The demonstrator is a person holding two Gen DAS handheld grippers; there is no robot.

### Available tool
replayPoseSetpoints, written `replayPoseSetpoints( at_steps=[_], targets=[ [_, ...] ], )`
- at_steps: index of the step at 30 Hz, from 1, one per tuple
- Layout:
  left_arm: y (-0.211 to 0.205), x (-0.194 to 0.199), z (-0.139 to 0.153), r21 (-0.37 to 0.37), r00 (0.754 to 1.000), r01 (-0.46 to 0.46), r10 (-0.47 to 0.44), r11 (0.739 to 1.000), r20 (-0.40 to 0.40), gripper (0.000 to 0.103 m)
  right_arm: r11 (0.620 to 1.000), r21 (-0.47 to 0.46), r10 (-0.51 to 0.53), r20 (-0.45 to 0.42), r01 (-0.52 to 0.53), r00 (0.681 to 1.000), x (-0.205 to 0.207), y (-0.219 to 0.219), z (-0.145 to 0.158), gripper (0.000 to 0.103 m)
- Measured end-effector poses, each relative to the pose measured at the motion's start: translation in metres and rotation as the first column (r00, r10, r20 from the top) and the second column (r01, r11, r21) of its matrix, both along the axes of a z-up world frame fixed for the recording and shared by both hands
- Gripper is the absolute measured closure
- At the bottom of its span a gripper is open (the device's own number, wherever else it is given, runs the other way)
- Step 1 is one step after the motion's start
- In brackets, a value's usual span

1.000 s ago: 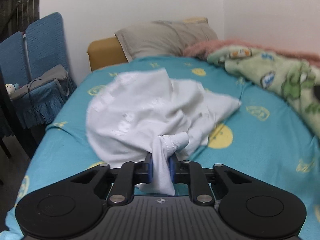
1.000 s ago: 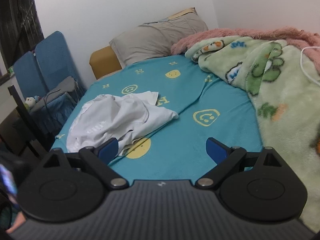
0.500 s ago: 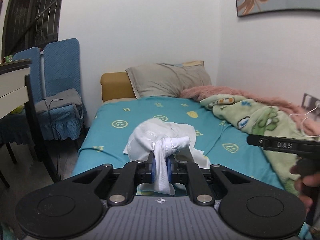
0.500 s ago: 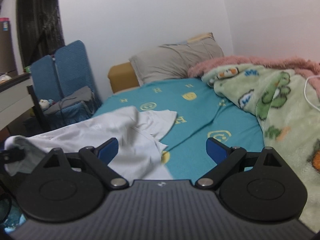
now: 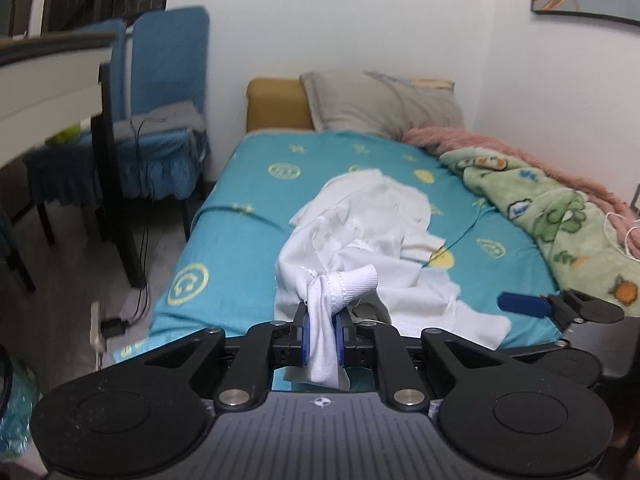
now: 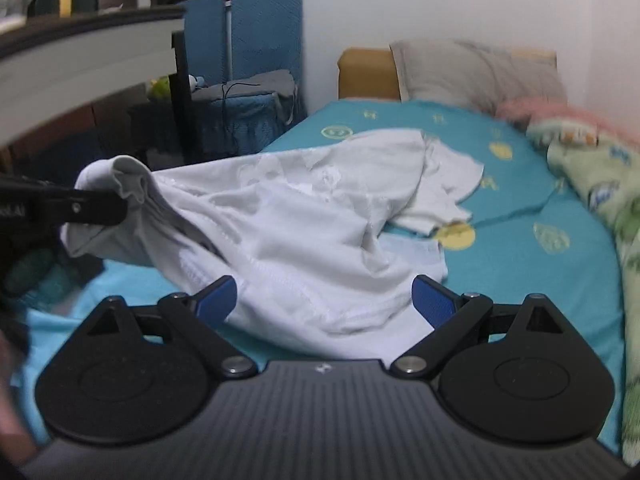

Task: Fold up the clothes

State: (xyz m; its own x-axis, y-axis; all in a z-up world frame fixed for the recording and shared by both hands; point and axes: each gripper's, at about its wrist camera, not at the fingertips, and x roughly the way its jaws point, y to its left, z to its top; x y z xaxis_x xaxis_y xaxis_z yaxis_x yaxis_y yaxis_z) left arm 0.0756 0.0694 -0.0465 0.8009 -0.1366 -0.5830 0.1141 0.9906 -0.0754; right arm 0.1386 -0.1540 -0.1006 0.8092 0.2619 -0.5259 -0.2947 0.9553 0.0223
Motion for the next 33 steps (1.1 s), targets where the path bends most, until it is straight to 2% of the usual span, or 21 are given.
replayPoseSetpoints(
  at_steps=[4, 7, 9, 11, 13, 14, 17, 18, 21, 26, 28, 30, 32, 33],
  targets=[
    [0.005, 0.005, -0.007, -0.007, 1.000, -0.013, 0.013, 1.000, -0.028, 0.090, 1.000, 0.023, -0.001, 0.020, 0.000, 1.000, 0.008, 0.006, -0.008, 0.007],
    [0.002, 0.007, -0.007, 0.017, 1.000, -0.012, 0.013, 1.000, -0.027, 0.088, 0.999, 0.040, -0.012, -0.046, 0.014, 0.999, 0.022, 0.002, -0.018, 0.007],
    [-0.002, 0.009, -0.009, 0.047, 0.999, -0.007, 0.009, 0.999, -0.031, 0.086, 1.000, 0.018, -0.005, -0.103, 0.007, 0.995, 0.027, 0.006, -0.028, 0.007],
    [-0.006, 0.009, -0.012, 0.082, 0.999, -0.002, 0.005, 0.997, -0.040, 0.079, 0.999, -0.035, 0.008, -0.142, -0.013, 0.990, 0.028, 0.013, -0.038, 0.007],
    [-0.010, 0.006, -0.016, 0.150, 0.998, 0.000, 0.010, 0.989, -0.062, 0.065, 0.996, -0.084, 0.028, -0.157, -0.042, 0.987, 0.027, 0.020, -0.044, 0.007],
    [-0.013, 0.004, -0.018, 0.197, 0.997, 0.004, 0.011, 0.980, -0.071, 0.062, 0.993, -0.106, 0.039, -0.162, -0.057, 0.986, 0.025, 0.024, -0.046, 0.007],
    [-0.019, -0.006, -0.021, 0.298, 0.998, 0.010, 0.009, 0.955, -0.062, 0.044, 0.989, -0.126, 0.054, -0.159, -0.074, 0.986, 0.026, 0.026, -0.049, 0.007],
    [-0.021, -0.007, -0.021, 0.304, 0.998, 0.014, 0.005, 0.953, -0.063, 0.037, 0.990, -0.124, 0.054, -0.159, -0.074, 0.986, 0.026, 0.026, -0.050, 0.007],
    [-0.025, -0.002, -0.028, 0.313, 0.995, 0.039, -0.008, 0.949, -0.099, 0.034, 0.992, -0.105, 0.049, -0.164, -0.067, 0.985, 0.028, 0.023, -0.050, 0.007],
    [-0.036, 0.005, -0.051, 0.393, 0.984, 0.102, -0.035, 0.914, -0.174, 0.034, 0.998, -0.055, 0.017, -0.164, -0.026, 0.986, 0.032, 0.014, -0.044, 0.007],
    [-0.042, 0.005, -0.060, 0.438, 0.981, 0.134, -0.056, 0.889, -0.186, 0.035, 1.000, -0.026, -0.006, -0.160, 0.002, 0.987, 0.033, 0.009, -0.040, 0.007],
    [-0.053, 0.002, -0.071, 0.522, 0.978, 0.170, -0.081, 0.836, -0.190, 0.039, 0.999, 0.005, -0.033, -0.163, 0.035, 0.986, 0.035, 0.002, -0.037, 0.007],
    [-0.064, 0.000, -0.082, 0.614, 0.977, 0.199, -0.102, 0.764, -0.190, 0.057, 0.997, 0.035, -0.057, -0.171, 0.064, 0.984, 0.038, -0.004, -0.036, 0.007],
    [-0.068, -0.001, -0.085, 0.652, 0.978, 0.200, -0.106, 0.732, -0.182, 0.077, 0.996, 0.049, -0.068, -0.177, 0.077, 0.982, 0.040, -0.008, -0.037, 0.007]
  ],
)
